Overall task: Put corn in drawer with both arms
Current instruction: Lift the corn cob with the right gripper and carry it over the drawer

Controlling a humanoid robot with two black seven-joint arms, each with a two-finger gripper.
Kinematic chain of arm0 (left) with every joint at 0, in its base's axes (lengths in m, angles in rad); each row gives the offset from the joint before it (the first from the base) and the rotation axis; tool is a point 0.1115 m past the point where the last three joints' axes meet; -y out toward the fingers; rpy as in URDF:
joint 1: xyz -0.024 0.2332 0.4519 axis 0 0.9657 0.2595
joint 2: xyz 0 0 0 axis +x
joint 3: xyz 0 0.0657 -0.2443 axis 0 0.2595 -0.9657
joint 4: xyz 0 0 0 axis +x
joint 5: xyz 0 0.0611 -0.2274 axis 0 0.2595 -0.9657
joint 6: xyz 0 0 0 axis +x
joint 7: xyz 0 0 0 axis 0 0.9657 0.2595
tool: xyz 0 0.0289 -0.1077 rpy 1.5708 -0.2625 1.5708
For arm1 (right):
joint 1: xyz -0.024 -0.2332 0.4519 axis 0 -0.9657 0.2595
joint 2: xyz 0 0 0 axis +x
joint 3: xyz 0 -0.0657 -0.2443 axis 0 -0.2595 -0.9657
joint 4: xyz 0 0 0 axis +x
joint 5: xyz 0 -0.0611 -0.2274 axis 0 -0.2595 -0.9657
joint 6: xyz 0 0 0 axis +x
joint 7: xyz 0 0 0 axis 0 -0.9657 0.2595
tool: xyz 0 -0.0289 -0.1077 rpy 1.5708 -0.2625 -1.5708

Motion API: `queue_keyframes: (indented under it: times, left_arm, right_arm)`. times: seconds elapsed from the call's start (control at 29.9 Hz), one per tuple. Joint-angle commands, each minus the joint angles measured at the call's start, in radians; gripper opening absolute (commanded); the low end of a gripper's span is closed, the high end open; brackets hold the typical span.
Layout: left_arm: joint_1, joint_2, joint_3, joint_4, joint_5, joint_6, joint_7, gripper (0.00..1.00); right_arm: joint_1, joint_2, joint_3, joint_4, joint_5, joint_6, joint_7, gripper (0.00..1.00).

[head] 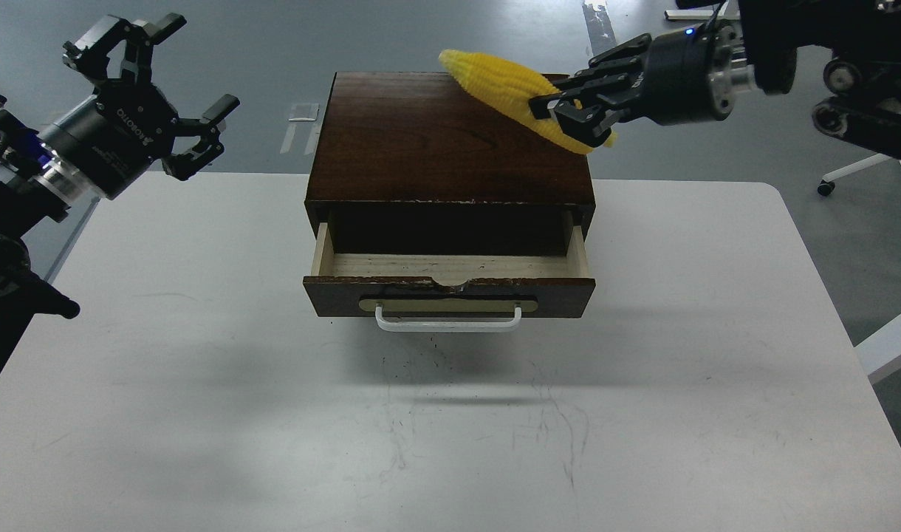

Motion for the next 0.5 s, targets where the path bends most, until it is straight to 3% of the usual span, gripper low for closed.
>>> queue_keyframes:
  times: [0.0, 0.47]
  left_arm:
    - [0.001, 0.004, -0.009, 0.000, 0.001, 0.000, 0.001, 0.99]
    - [0.001, 0.022, -0.010, -0.002, 0.002, 0.000, 0.001, 0.99]
  right_arm:
    - [0.029, 0.131, -0.059, 0.000, -0.015, -0.010, 0.000, 0.00]
    - [0.022, 0.307, -0.230, -0.009, -0.137, -0.110, 0.000, 0.00]
